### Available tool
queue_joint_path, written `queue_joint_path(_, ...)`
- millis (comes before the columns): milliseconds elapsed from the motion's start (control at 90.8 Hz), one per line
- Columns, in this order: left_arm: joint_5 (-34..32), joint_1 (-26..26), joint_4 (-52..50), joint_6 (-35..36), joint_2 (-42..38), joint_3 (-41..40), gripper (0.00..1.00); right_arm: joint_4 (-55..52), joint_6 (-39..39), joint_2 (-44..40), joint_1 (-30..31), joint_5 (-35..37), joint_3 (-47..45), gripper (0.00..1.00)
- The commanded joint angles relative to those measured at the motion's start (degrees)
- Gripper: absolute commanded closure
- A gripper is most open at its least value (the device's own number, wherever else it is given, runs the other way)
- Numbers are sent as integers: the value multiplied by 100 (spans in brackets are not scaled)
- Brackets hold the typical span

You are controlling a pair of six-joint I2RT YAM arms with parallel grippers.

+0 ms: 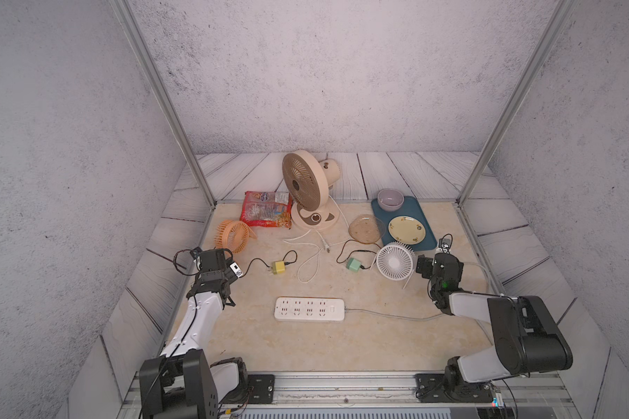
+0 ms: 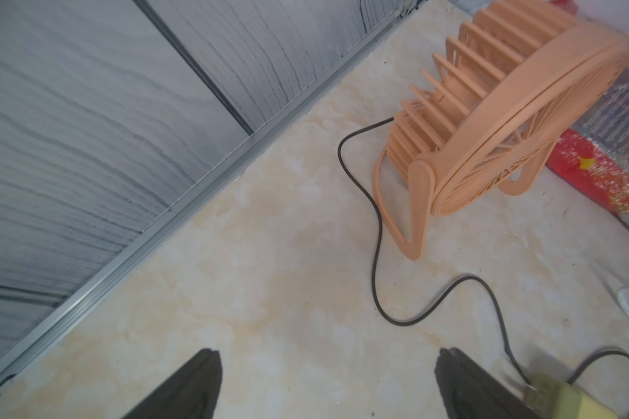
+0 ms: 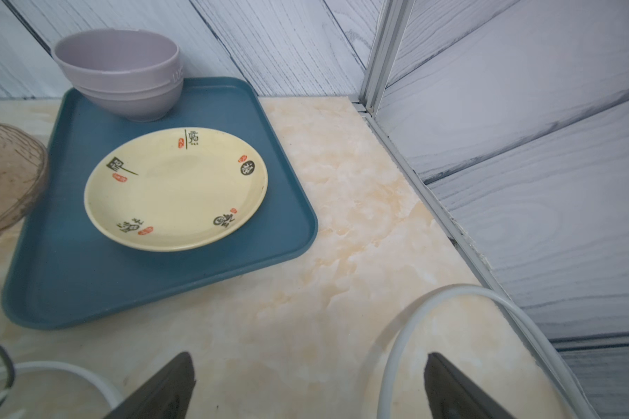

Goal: Unplug the desk fan from the power strip
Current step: Reset both arms

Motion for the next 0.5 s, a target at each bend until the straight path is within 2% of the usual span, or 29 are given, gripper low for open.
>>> queue_joint_path(0, 167, 44, 1269, 500, 231, -247, 1, 1906, -10, 391, -180, -435, -548, 1)
queue_joint_path(121, 451, 33, 2555, 917, 515, -578, 0, 1789, 18, 326, -257, -677, -535, 1)
queue_joint_path(253, 632, 28, 3516, 1221, 1047, -612, 1, 1806, 60, 352, -301, -690, -540, 1)
queue_joint_path(319, 1010, -6, 4059, 1375, 1300, -670, 2, 1708, 102, 353, -347, -737, -488, 1)
queue_joint_path(385, 914, -274, 4241, 1710, 1311, -755, 2, 1680, 112, 344, -364, -778, -481, 1)
queue_joint_path(440, 771, -586, 5079, 2042, 1390, -1125, 2, 1669, 114, 345, -373, -791, -473, 1)
queue_joint_path(484, 643, -809, 6193, 2282, 1839, -1456, 2, 1624, 114, 347, -372, -799, -452, 1)
